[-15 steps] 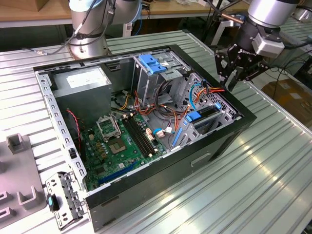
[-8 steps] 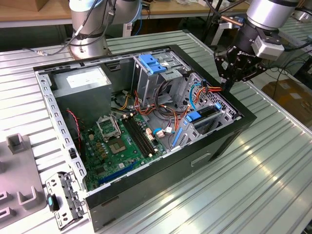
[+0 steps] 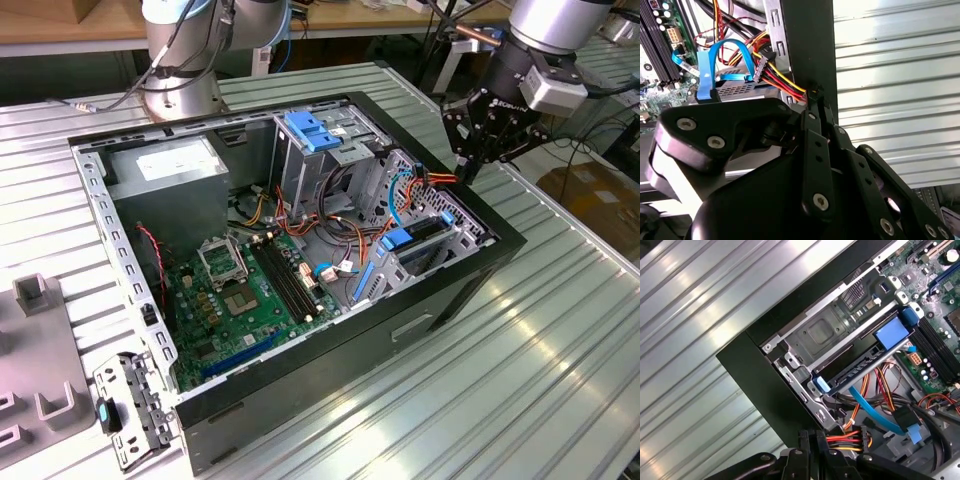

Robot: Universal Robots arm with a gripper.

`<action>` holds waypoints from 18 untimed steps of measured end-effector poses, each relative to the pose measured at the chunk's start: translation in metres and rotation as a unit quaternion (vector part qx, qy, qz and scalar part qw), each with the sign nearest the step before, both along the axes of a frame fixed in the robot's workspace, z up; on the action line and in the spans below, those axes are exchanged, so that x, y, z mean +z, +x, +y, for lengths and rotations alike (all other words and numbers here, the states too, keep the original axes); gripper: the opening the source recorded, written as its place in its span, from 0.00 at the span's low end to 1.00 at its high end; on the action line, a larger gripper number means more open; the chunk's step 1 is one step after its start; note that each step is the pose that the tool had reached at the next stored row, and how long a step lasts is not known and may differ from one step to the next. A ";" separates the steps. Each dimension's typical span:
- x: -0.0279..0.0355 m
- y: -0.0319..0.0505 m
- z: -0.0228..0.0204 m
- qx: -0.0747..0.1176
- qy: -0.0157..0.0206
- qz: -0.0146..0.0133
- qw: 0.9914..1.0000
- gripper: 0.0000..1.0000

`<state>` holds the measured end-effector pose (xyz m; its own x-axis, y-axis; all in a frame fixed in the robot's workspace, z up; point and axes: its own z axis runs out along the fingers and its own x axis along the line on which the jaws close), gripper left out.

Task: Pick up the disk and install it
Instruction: 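Insert the first disk wire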

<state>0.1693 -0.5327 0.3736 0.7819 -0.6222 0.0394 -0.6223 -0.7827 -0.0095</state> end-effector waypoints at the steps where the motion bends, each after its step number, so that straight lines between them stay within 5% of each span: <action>1: -0.0001 -0.0021 -0.0001 -0.001 0.000 0.000 1.000 0.16; 4: -0.0001 -0.0071 -0.0001 -0.006 0.000 0.000 1.000 0.16; 10: -0.0002 -0.0074 -0.0001 -0.051 0.000 0.000 0.999 0.16; 16: -0.0002 -0.0079 -0.0001 -0.097 0.000 0.000 0.995 0.16; 18: -0.0002 -0.0080 -0.0001 -0.116 0.000 0.000 0.993 0.16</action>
<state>0.1613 -0.5328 0.3734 0.6178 -0.7854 0.0392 -0.7857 -0.6185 -0.0096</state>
